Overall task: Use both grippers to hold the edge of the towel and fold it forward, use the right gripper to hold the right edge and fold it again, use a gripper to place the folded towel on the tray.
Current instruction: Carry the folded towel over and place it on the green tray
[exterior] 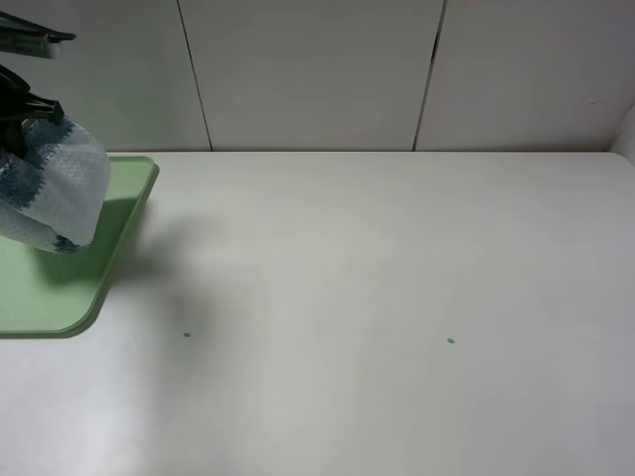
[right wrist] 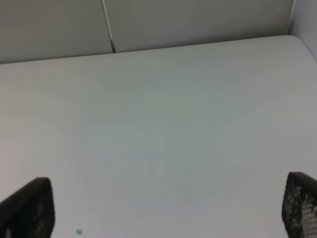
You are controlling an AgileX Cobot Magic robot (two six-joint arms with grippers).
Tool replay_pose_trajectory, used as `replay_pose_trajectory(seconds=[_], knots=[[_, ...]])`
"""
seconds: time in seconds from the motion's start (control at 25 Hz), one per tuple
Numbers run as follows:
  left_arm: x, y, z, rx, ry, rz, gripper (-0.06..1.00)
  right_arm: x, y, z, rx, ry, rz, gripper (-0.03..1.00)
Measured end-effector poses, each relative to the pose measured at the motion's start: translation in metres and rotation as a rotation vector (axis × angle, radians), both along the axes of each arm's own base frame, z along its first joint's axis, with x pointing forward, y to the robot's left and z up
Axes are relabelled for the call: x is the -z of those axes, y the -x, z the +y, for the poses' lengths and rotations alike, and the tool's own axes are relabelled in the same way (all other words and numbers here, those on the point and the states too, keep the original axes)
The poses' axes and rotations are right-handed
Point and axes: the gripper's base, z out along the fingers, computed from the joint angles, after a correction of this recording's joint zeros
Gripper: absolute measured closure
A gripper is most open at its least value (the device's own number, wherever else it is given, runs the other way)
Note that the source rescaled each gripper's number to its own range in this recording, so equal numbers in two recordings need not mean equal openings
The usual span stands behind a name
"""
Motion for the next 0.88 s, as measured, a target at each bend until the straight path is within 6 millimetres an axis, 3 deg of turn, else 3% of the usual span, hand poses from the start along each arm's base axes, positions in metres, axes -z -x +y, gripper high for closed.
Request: replay_pose_trajectory(seconds=[0.28,0.72,0.8,0.88], knots=[[0.028,0.01,0.019,-0.026,0.016,-0.032,0.82,0.0,0.0,0.0,0.0,0.0,0.0,-0.03],[0.06,0.022,0.018,-0.045,0.055,-0.089,0.82,0.0,0.0,0.0,0.0,0.0,0.0,-0.03],[0.061,0.022,0.018,-0.044,0.055,-0.094,0.77,0.0,0.0,0.0,0.0,0.0,0.0,-0.03],[0.061,0.021,0.018,-0.042,0.054,-0.096,0.6,0.0,0.0,0.0,0.0,0.0,0.0,-0.03]])
